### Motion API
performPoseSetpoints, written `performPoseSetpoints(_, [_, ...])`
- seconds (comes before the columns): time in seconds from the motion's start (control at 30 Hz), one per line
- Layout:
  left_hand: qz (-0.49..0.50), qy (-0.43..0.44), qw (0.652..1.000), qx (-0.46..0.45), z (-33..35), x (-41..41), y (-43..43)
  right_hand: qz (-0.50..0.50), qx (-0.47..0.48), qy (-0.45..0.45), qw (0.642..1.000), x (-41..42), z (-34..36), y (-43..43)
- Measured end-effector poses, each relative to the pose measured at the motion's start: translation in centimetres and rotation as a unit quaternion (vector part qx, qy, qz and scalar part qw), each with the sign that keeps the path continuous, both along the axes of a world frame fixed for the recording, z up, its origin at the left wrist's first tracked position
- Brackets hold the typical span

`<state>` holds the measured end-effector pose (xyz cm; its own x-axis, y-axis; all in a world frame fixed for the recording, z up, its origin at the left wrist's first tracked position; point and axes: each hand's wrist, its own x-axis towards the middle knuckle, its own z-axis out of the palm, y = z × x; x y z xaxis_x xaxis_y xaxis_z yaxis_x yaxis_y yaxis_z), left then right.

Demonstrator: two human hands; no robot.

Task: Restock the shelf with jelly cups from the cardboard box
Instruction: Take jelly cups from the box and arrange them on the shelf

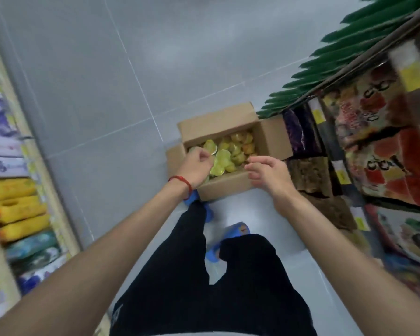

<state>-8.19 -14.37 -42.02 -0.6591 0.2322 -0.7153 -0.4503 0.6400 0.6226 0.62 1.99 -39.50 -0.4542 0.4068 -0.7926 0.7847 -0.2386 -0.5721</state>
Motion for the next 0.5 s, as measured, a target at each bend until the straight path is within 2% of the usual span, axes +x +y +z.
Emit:
performPoseSetpoints(0.2, [0.03, -0.079, 0.996, -0.031, -6.3, 0.6, -0.7, 0.007, -0.022, -0.061, 0.998, -1.1, -5.8, 0.0])
performPoseSetpoints(0.5, [0.099, -0.142, 0.981, -0.09, -17.9, 1.8, 2.4, 0.054, -0.039, -0.134, 0.989, -1.0, -17.8, 4.1])
